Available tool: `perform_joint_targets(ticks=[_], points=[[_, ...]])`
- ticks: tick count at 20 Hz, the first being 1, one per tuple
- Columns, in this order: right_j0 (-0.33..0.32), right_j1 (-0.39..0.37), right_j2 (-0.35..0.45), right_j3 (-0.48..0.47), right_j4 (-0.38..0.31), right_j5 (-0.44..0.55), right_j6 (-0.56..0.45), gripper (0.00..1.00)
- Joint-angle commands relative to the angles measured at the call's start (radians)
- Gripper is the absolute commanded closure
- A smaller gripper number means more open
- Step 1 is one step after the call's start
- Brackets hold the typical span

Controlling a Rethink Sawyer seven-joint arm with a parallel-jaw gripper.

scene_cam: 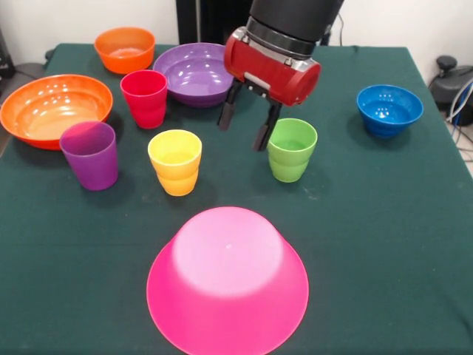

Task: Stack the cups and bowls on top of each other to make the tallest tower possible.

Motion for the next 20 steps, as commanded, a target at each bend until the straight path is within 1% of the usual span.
perform_joint_targets(ticks=[1, 6, 8, 9, 11, 12, 15, 19, 20], points=[[0.032, 0.03, 0.083, 0.097, -0.007, 0.028, 0.132, 0.0], [0.054, 0.047, 0.075, 0.096, 0.026, 0.057, 0.17, 0.0], [0.04, 0.047, 0.096, 0.11, 0.035, 0.076, 0.163, 0.0], [0.042, 0.05, 0.092, 0.11, 0.034, 0.076, 0.161, 0.0], [0.024, 0.046, 0.101, 0.12, 0.03, 0.103, 0.133, 0.0], [0.0, 0.042, 0.119, 0.132, 0.018, 0.093, 0.099, 0.0], [-0.045, 0.021, 0.153, 0.17, -0.002, 0.079, 0.045, 0.0], [-0.082, -0.044, 0.167, 0.254, -0.038, 0.052, 0.001, 0.0], [-0.094, -0.065, 0.178, 0.289, -0.051, 0.032, -0.012, 0.0]])
